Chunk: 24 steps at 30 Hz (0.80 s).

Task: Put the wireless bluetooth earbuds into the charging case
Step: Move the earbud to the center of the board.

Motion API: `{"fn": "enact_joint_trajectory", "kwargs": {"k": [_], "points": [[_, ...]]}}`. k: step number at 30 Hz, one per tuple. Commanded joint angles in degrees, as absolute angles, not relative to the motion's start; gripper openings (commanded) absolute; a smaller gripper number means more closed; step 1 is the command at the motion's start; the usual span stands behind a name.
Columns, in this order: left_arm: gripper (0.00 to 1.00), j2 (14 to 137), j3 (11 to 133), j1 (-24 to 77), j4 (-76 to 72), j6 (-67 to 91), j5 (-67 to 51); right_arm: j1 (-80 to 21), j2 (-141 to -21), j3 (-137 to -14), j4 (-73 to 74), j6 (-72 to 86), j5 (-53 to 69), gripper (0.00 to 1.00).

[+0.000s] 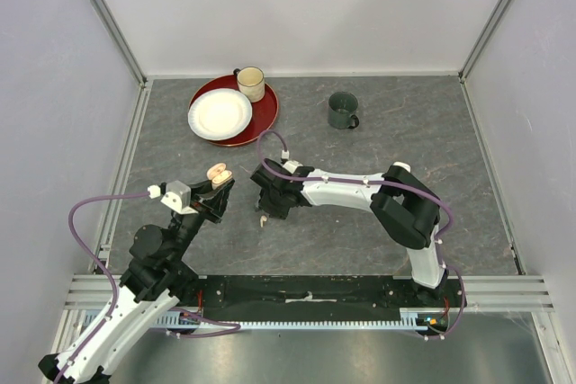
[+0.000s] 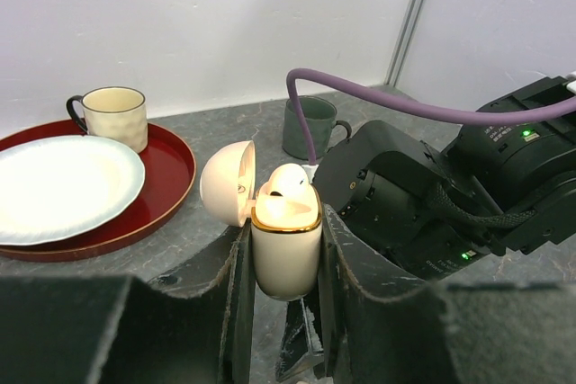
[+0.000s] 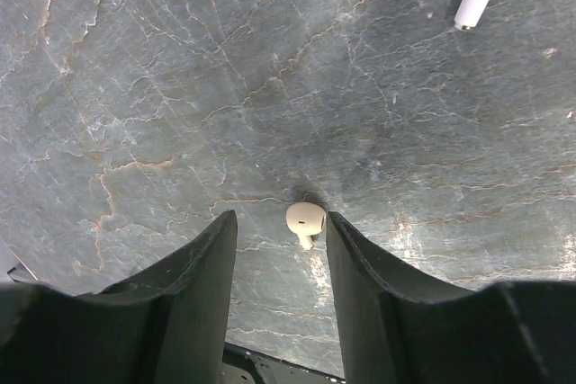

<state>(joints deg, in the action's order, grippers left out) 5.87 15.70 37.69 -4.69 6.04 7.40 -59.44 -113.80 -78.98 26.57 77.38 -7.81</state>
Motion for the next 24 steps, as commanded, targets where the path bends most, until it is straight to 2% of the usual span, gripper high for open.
{"fn": "enact_joint_trajectory", "kwargs": {"k": [1, 9, 24], "points": [[0.02, 5.3, 17.8, 37.5, -5.8, 4.0, 7.2, -60.0, -114.9, -80.4, 26.7, 78.3, -7.9, 0.51], [0.02, 5.2, 18.1, 37.4, -5.5, 3.8, 6.7, -60.4, -115.8, -80.2, 27.1, 78.9, -7.7, 0.49], [0.02, 5.9, 18.1, 37.4, -6.1, 3.7, 6.3, -60.5, -116.4, -79.8, 27.9, 78.7, -9.1, 0.39]]}}
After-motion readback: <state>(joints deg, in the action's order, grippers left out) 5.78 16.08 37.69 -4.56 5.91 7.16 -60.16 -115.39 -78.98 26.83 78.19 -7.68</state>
